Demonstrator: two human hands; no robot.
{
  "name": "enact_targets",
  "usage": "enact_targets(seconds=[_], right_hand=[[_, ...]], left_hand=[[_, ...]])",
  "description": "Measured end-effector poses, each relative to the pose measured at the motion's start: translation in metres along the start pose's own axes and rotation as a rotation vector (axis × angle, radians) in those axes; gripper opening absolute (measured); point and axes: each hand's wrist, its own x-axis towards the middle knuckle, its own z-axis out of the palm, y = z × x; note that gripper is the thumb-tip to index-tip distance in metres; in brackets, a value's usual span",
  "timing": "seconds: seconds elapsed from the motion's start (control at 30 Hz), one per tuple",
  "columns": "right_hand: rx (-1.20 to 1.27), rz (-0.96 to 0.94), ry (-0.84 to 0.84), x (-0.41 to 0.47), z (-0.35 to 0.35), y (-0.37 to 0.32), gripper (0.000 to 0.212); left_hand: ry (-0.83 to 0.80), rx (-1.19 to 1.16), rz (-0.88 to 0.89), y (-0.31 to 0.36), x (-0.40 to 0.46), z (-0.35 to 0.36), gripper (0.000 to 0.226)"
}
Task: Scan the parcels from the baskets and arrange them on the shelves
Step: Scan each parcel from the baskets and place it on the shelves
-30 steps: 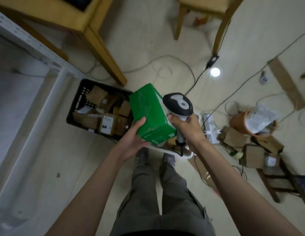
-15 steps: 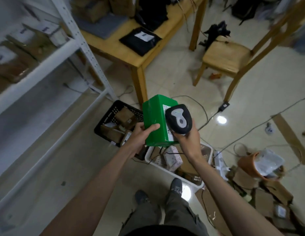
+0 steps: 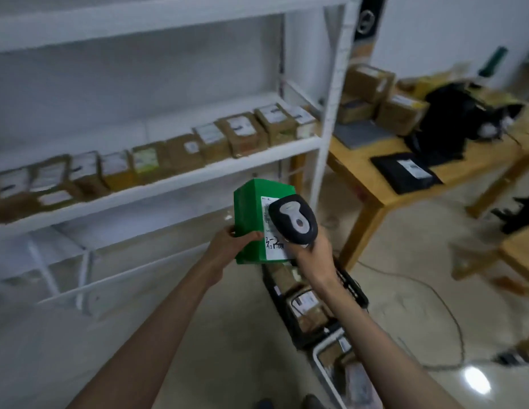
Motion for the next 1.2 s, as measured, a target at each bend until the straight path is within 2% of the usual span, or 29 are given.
enact_targets(seconds=[0.1, 0.17, 0.27, 0.4, 0.47, 0.57, 0.67, 0.83, 1.0, 1.13, 1.2], right_hand=[[0.071, -0.071, -0.101, 0.026, 0.027, -0.032, 0.04], [0.095, -0.119, -0.142, 0.038, 0.039, -0.053, 0.038], [0.157, -0.126, -0.236, 0.049, 0.049, -0.076, 0.03], [0.149, -0.176, -0.336, 0.057, 0.048, -0.099, 0.037], [0.163, -0.175, -0.384, 0.061, 0.044, -0.107, 0.036], [0.184, -0.17, -0.445, 0.067, 0.039, -0.119, 0.033], [0.201, -0.206, -0.476, 0.072, 0.035, -0.132, 0.032], [0.209, -0.254, -0.5, 0.08, 0.033, -0.151, 0.036], [0.196, -0.316, -0.574, 0.082, 0.032, -0.165, 0.038], [0.186, -0.347, -0.578, 0.08, 0.032, -0.174, 0.033], [0.184, -0.348, -0.571, 0.08, 0.032, -0.178, 0.031]], left_hand=[[0.129, -0.073, 0.042, 0.013, -0.004, -0.047, 0.069], [0.208, -0.107, 0.067, 0.021, -0.007, -0.071, 0.073], [0.321, -0.129, 0.1, 0.033, -0.011, -0.097, 0.064], [0.397, -0.167, 0.164, 0.051, -0.015, -0.12, 0.045], [0.429, -0.174, 0.202, 0.062, -0.016, -0.125, 0.051], [0.491, -0.14, 0.265, 0.075, -0.019, -0.124, 0.047], [0.563, -0.089, 0.311, 0.083, -0.024, -0.123, 0.056], [0.655, -0.087, 0.376, 0.089, -0.026, -0.129, 0.047], [0.699, -0.079, 0.4, 0.098, -0.028, -0.133, 0.052], [0.711, -0.056, 0.405, 0.105, -0.03, -0.135, 0.066], [0.725, -0.045, 0.422, 0.109, -0.031, -0.135, 0.061]])
